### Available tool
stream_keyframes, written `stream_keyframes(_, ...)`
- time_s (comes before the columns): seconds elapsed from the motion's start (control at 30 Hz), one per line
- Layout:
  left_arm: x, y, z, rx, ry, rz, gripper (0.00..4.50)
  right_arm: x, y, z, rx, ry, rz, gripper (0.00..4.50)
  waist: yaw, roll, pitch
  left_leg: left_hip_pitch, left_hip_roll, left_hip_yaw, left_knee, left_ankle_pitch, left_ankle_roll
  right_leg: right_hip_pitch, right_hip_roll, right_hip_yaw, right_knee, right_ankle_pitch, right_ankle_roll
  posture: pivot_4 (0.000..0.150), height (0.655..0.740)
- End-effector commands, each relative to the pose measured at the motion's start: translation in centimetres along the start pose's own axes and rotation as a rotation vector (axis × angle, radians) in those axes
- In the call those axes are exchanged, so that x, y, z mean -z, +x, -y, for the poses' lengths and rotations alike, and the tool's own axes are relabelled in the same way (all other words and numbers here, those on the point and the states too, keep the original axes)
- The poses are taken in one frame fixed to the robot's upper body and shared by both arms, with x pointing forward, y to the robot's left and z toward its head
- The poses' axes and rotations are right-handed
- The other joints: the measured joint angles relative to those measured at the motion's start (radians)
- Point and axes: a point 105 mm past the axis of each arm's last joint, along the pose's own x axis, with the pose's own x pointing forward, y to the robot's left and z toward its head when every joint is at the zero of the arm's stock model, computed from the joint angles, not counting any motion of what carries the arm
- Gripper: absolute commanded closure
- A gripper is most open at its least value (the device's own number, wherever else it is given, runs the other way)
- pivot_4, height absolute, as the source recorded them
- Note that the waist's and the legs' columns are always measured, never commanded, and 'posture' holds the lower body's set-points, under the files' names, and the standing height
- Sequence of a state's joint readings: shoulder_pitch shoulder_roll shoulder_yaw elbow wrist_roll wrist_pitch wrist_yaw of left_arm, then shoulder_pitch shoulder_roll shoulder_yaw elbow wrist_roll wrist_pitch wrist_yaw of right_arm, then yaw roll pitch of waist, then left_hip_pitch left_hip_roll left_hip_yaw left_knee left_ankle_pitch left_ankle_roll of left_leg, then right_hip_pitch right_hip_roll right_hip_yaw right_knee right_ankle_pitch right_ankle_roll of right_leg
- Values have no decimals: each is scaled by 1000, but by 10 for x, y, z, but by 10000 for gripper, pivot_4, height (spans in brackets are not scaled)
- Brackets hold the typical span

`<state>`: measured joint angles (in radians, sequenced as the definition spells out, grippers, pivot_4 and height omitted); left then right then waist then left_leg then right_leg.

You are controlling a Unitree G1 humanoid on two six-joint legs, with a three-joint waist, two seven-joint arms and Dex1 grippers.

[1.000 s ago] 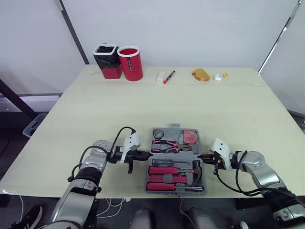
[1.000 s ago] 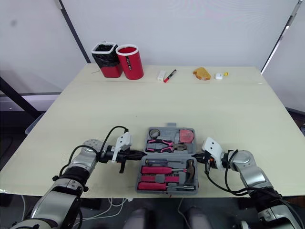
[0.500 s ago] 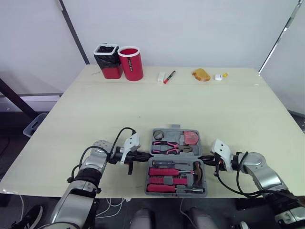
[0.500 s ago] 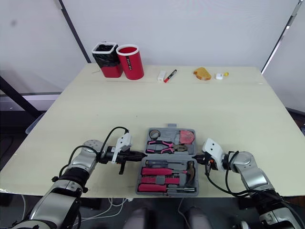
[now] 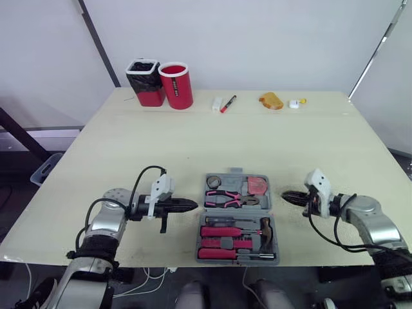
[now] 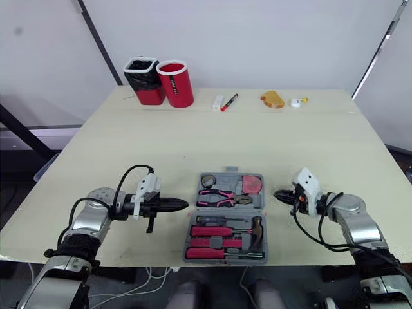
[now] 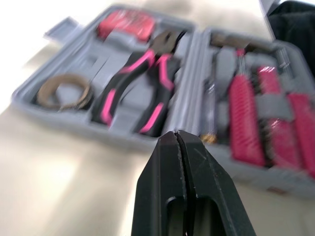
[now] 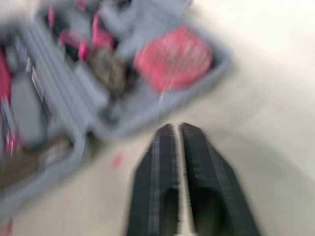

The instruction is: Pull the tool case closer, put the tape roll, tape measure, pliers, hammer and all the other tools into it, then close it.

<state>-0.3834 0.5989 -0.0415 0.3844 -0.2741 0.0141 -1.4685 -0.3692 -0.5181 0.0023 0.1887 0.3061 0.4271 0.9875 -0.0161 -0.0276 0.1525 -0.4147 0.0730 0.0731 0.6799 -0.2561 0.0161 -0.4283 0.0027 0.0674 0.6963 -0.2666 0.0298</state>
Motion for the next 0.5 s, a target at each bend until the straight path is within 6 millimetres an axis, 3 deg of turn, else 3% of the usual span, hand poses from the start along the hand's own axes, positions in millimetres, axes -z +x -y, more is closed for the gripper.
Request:
stream_keyframes(0.03,-21,9,13,69,43,41,45000,-14,9,4,-1,148,62,22675,1,0,0,0,0,0,0,0,0,0,0,0,0,0,0,1500,7400)
stream_keyframes(0.1,-21,15,20,103,43,28,45000,-13,16,8,4,209,51,15758,1,0,0,0,0,0,0,0,0,0,0,0,0,0,0,1500,7400)
stream_keyframes(0.17,-18,23,30,154,75,-21,45000,-8,23,14,8,270,15,2762,4,0,0,0,0,0,0,0,0,0,0,0,-1,0,0,1500,7400)
stream_keyframes(0.23,-15,28,39,204,115,-71,45000,-4,28,21,13,328,-21,316,1,1,1,0,0,0,0,0,0,0,-1,0,-1,0,0,1500,7400)
stream_keyframes(0.4,-9,41,50,264,106,-92,45000,-8,40,29,-21,440,-39,316,-4,2,1,0,0,1,0,0,0,0,0,1,-1,0,0,1500,7400)
stream_keyframes(0.5,1,51,59,275,90,-112,45000,-1,51,28,-27,459,-87,316,-5,2,1,0,0,1,0,0,0,0,1,1,-1,0,0,1500,7400)
